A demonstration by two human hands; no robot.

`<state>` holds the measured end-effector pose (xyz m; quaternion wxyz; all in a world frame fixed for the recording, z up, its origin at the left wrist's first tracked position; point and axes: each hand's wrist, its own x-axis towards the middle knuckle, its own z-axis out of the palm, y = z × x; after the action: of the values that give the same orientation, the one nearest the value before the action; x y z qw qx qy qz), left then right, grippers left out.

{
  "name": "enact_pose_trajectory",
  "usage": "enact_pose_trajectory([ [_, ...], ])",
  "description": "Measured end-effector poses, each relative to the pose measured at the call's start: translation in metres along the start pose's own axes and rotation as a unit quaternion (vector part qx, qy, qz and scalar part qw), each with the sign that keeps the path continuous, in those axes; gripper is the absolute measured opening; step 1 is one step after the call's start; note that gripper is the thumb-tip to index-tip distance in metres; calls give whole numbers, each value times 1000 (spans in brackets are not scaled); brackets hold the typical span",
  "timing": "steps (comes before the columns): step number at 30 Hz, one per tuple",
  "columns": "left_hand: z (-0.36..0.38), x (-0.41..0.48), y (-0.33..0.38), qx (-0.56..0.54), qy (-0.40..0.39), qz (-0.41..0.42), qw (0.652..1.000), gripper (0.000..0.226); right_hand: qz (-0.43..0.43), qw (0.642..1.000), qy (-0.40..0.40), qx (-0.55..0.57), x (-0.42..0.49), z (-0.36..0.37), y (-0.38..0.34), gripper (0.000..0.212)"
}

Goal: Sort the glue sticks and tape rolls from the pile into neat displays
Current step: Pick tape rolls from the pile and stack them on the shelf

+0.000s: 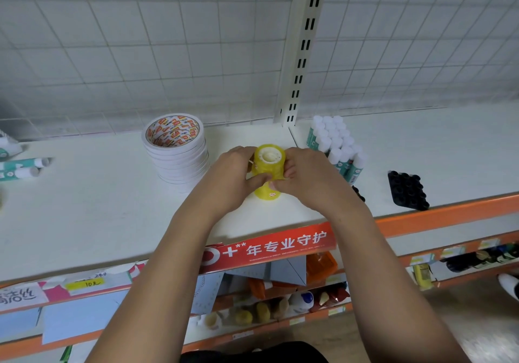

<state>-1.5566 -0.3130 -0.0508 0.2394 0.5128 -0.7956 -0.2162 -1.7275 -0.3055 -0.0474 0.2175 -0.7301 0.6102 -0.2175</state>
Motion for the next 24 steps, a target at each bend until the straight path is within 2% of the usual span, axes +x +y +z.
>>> enact_pose_trajectory([
  [5, 6, 3, 1, 16, 16, -30, 999, 40, -5, 1000, 22, 3, -2, 5, -1, 34],
  [12, 9, 2, 2, -17, 51, -31, 998, 36, -6, 998, 59, 14, -7, 10, -4, 31],
  [19, 13, -10, -6, 3, 16, -75, 997, 38, 11, 998, 57, -31, -20, 17, 2, 37],
  [24, 14, -13, -9, -10, 7, -72, 997, 45, 33, 997, 73, -2, -21, 27, 1, 31],
])
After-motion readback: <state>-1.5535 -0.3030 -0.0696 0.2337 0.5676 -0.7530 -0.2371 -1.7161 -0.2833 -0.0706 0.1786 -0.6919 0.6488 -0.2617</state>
